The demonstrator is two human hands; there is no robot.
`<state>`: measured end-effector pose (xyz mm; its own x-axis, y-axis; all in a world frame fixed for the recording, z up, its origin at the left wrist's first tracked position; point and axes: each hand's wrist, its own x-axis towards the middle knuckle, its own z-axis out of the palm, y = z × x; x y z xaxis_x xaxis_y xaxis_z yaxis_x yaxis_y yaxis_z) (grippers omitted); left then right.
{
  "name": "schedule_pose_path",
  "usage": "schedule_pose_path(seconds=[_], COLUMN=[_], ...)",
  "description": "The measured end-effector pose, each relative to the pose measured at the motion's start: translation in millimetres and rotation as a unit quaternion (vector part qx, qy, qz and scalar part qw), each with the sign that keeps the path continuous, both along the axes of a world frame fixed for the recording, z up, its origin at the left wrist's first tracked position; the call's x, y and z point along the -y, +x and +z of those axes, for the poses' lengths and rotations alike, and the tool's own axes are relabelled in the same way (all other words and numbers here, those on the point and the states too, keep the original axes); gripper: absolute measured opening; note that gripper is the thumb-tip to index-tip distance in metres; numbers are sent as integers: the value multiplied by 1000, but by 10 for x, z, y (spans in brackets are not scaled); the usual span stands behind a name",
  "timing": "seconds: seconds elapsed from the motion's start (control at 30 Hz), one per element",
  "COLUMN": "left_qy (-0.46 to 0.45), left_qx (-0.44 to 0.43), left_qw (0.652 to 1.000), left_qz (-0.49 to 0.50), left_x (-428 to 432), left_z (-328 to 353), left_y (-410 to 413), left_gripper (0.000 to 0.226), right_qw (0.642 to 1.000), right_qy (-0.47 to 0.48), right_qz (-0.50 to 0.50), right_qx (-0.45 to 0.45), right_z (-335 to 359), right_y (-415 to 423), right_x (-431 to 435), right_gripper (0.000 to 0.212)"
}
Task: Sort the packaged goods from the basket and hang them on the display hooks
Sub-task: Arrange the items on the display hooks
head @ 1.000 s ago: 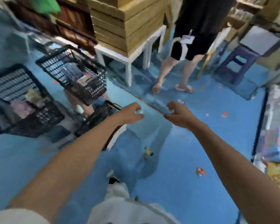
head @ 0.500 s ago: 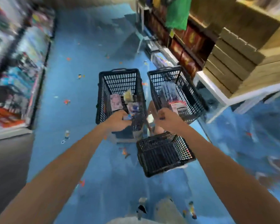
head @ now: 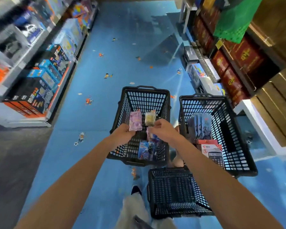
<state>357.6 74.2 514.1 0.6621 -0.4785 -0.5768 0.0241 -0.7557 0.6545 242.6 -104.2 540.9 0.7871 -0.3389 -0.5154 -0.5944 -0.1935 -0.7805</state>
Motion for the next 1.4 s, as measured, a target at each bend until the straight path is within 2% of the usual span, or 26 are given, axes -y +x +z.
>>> schedule_pose_path(seconds=[0.23,0.3,0.33,0.4,0.5,0.53,0.6,0.63,0.73,0.9,1.0,1.1,1.17,1.2,1.27,1.33,1.4], left_qy=[-12,-11,-13,-10,-6,-7,-15,-18,-8,-9,-30,-27,-19,-23,-36,-47,-54], left_qx=[-93,-126,-140,-148,-161,-165,-168,-173,-168,-182,-193,-183,-178,-178,-178,-179,-176], left_qw=[991,986,982,980,974,971,967,963,957,937,919,909,903,901,902,901,902], left_qz=[93,113,123,133,160,171,189,204,238,299,342,373,391,396,392,393,391], left_x=[495,655,718,890,1028,1068,1139,1165,1229,1226,1271,1266,1268,1279,1287,1275,1266], left_z=[-811,-1093,-1264,-1609,-2170,-2321,-2604,-2751,-3053,-3314,-3364,-3493,-3480,-3453,-3405,-3394,-3399], left_y=[858,1129,1259,1527,1774,1810,1844,1854,1850,1807,1797,1759,1731,1716,1714,1728,1736], left_gripper=[47,41,44,58,47,49,65,71,74,72,90,100,93,84,70,65,65], right_qw=[997,995,992,987,984,983,981,980,980,981,972,969,967,966,969,971,969], right_qy=[43,42,54,90,103,105,118,119,107,91,79,101,122,124,91,22,4], right_qz=[-43,-52,-55,-79,-88,-90,-103,-110,-125,-137,-176,-184,-187,-193,-190,-167,-171], right_qx=[-54,-79,-96,-106,-114,-119,-117,-114,-113,-103,-132,-131,-121,-118,-132,-170,-176], right_z=[-852,-1323,-1523,-1803,-2354,-2544,-2847,-2959,-3202,-3486,-3527,-3501,-3476,-3495,-3605,-3744,-3959], right_y=[1000,1327,1463,1714,1997,2053,2163,2219,2342,2399,2433,2464,2478,2489,2514,2519,2491], right_x=[237,278,276,289,243,215,174,162,149,104,101,89,70,49,-10,-57,-98], right_gripper=[51,62,60,36,17,18,39,38,21,28,29,13,12,16,42,66,81])
